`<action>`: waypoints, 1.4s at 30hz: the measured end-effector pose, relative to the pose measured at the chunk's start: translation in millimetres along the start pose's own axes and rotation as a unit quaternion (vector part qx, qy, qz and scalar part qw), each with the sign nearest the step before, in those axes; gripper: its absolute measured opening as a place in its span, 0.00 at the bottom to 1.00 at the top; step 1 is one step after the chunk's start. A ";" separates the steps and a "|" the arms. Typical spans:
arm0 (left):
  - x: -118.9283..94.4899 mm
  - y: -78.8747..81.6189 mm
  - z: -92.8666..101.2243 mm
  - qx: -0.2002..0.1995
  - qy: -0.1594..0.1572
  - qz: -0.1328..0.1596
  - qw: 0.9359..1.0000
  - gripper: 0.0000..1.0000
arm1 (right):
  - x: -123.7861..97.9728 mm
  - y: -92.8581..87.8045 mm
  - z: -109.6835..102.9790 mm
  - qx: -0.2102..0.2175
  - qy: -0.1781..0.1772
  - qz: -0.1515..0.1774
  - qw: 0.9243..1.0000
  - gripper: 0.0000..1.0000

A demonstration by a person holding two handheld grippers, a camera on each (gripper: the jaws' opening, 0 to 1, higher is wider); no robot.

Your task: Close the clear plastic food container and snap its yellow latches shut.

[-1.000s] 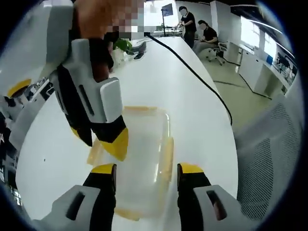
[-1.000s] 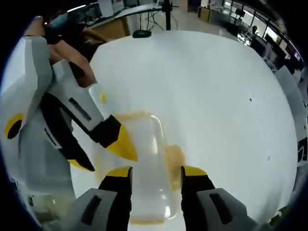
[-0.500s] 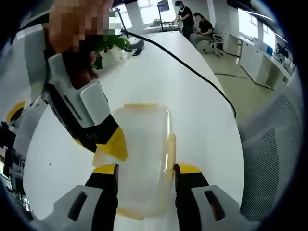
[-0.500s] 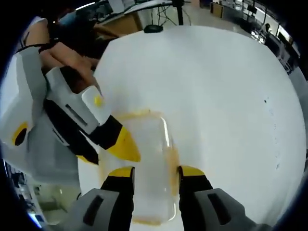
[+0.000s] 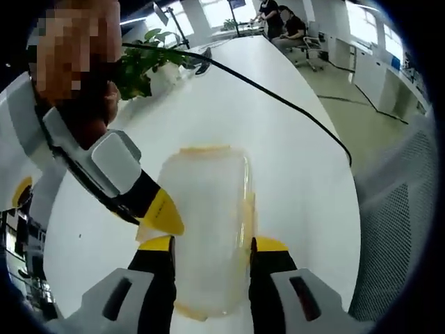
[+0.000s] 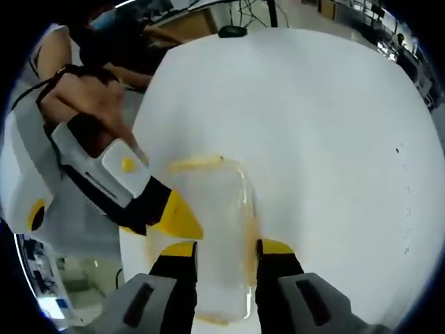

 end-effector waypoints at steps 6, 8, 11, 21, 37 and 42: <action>-0.1 -1.6 -0.3 0.004 -0.003 0.003 1.000 0.39 | 0.0 -0.6 -0.8 0.032 0.001 0.016 0.999 0.30; -0.2 -1.2 0.2 0.004 -0.003 0.006 1.000 0.39 | 0.5 0.7 -1.7 0.030 -0.001 0.015 0.999 0.31; -0.3 -0.3 1.5 0.007 -0.005 0.003 1.000 0.40 | -0.3 1.7 -1.6 0.026 0.001 0.006 1.000 0.31; -1.7 1.5 1.7 0.011 -0.008 0.003 1.000 0.42 | -5.0 0.2 -3.4 0.023 -0.006 -0.001 1.000 0.33; -2.4 3.7 1.2 0.024 -0.030 -0.021 0.999 0.45 | -16.2 -3.8 -3.7 0.041 -0.048 0.004 0.998 0.33; -3.5 1.2 4.5 0.023 -0.045 -0.027 0.998 0.56 | -25.1 -10.4 -3.0 0.046 -0.068 0.014 0.997 0.38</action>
Point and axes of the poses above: the point that each gripper's makers call its tool centre point, and the gripper's own axes: x roughly forward along the fingers, z roughly to its right, y roughly out of its top, the point moved 2 cm from there along -x, roughly backward along the fingers, and after that the axes turned 3 degrees about z, right-handed, at the moved point
